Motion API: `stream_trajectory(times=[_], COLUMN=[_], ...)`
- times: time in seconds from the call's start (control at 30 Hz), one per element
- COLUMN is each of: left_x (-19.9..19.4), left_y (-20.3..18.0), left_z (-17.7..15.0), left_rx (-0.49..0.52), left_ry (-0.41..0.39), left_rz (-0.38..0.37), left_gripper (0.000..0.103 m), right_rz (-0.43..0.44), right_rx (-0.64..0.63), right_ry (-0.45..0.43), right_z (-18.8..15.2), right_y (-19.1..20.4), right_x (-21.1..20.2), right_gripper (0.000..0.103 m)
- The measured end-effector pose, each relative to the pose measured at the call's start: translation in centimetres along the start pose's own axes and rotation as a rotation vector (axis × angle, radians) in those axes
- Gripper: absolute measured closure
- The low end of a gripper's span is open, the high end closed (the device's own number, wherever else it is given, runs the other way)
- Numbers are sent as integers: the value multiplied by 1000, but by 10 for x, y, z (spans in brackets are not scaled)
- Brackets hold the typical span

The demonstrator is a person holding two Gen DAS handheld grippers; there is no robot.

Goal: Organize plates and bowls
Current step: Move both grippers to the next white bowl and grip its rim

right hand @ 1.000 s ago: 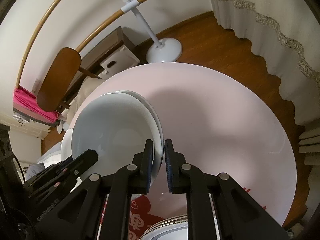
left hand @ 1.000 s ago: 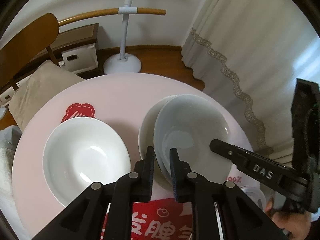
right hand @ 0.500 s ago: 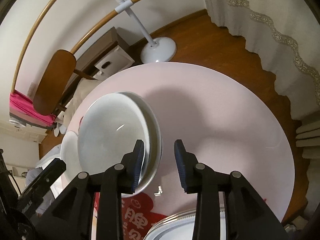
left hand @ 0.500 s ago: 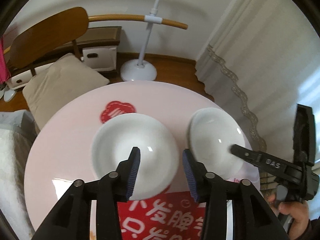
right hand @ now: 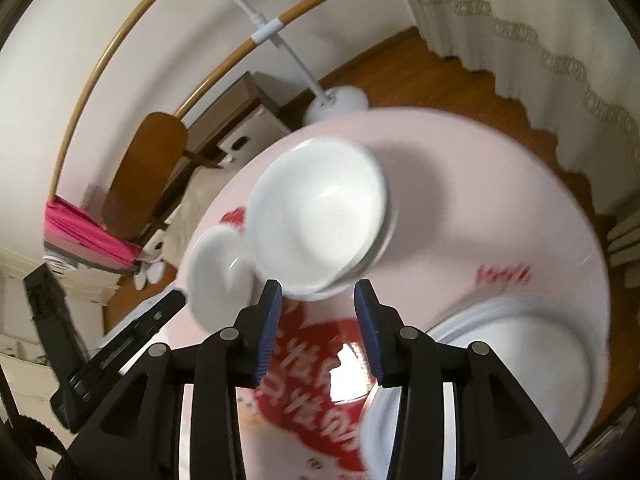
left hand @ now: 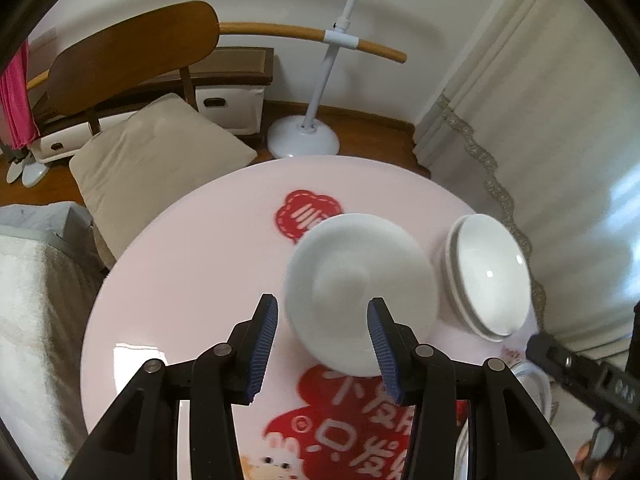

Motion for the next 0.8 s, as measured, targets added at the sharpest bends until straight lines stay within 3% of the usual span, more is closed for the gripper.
stream_trajectory(times=[0.4,0.5,0.6,0.8], left_x=[44,53,56,56], left_y=[6,3,4,19], left_z=[5,7,7,-2], left_rx=[66,95,99,106], left_ry=[108,126,132,145], left_rz=[6,12,-26,-53], left_gripper=[63,79,88,88], right_rz=[71,66,56,23], right_rx=[88,100,104,103], right_ry=[77,77,69,58], right_z=[-40,-44,-41,-39], right_y=[32,37,42,51], right_x=[39,49,56,70], right_gripper=[63,63,63,61])
Point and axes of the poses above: each gripper's, at about its wrist camera, not at the fingertips, and x roughly the way its jaws point, y to its left, z to its top, the point moved 3 cm from there along x, roughly the way its jaws point, and after that the axes turned 3 degrees about -z, right-handed, at the moved point
